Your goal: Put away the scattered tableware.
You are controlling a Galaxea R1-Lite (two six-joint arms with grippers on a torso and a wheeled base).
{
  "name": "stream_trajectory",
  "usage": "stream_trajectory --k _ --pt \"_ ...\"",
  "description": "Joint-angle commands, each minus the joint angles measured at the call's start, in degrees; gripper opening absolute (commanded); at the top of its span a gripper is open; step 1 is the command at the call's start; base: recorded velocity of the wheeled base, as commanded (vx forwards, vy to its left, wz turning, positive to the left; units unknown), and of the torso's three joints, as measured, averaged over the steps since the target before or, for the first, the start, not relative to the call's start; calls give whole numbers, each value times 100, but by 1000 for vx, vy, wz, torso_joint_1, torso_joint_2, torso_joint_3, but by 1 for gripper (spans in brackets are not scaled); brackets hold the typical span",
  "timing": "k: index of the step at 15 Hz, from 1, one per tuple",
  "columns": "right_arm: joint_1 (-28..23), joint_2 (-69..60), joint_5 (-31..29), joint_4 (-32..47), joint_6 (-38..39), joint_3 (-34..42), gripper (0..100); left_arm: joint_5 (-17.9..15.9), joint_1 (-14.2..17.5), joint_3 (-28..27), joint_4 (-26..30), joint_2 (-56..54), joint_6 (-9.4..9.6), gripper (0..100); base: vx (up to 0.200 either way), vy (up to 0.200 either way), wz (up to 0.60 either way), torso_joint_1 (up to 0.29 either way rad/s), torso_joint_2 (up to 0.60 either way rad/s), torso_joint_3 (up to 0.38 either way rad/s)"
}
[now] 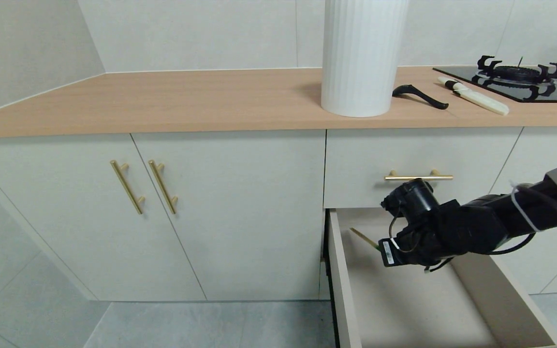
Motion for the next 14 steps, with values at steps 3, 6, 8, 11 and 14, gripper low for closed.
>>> stream_trajectory --k 3,6,8,11,14 --pt "0 552 -13 -27 37 -3 0 -2 0 0 -1 0 -5 100 0 0 0 0 0 0" --pt "9 842 -13 8 19 -3 0 -2 -9 0 -1 0 4 100 0 0 0 0 0 0" --pt "26 1071 -13 8 2 -3 0 -2 0 0 -1 0 -5 100 0 0 0 0 0 0" --pt "97 1537 -13 -36 37 -30 0 -2 0 0 -1 0 -5 100 0 0 0 0 0 0" --pt "97 1581 -4 -80 46 -74 0 -2 0 0 -1 0 4 100 0 0 0 0 0 0"
